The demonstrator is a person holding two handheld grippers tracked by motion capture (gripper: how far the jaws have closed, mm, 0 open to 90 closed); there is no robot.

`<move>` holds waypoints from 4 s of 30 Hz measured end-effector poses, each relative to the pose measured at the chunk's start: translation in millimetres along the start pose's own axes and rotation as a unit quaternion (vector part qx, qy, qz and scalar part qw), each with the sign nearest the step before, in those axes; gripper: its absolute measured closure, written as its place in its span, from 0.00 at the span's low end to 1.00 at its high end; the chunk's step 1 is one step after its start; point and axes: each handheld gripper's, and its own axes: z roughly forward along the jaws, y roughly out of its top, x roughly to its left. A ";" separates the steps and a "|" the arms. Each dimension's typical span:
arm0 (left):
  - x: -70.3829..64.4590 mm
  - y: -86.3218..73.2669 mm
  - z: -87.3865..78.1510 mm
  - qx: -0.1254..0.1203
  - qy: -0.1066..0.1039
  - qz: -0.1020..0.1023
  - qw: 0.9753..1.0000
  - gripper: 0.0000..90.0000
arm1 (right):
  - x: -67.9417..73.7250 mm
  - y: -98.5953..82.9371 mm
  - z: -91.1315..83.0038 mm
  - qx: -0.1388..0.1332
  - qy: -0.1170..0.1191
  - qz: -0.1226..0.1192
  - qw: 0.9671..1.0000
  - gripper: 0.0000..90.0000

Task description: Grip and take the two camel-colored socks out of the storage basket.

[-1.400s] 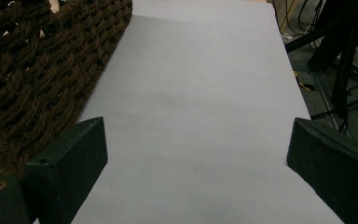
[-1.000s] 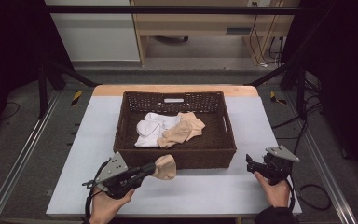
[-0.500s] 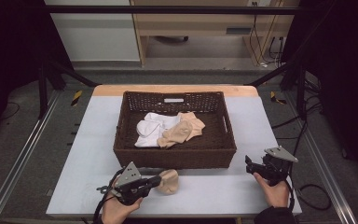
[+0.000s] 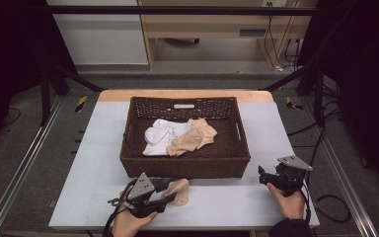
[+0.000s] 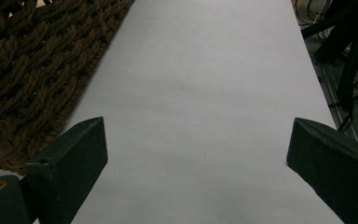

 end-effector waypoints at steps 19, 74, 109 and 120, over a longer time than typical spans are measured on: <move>4.4 42.8 -40.2 -0.093 0.020 -0.002 0.995 0.54 | -0.6 2.7 -2.9 -0.012 0.000 0.008 1.000 0.06; 75.1 187.5 46.1 -0.118 0.106 -0.006 0.987 0.50 | -3.4 7.7 -1.5 -0.023 -0.003 0.005 1.000 0.05; 108.1 127.8 136.7 0.073 0.119 -0.002 0.990 0.38 | -2.4 7.5 0.0 -0.017 -0.004 0.005 1.000 0.06; 106.6 120.2 145.3 0.118 0.106 0.029 0.987 0.34 | -2.2 7.3 0.3 -0.016 -0.005 0.001 1.000 0.06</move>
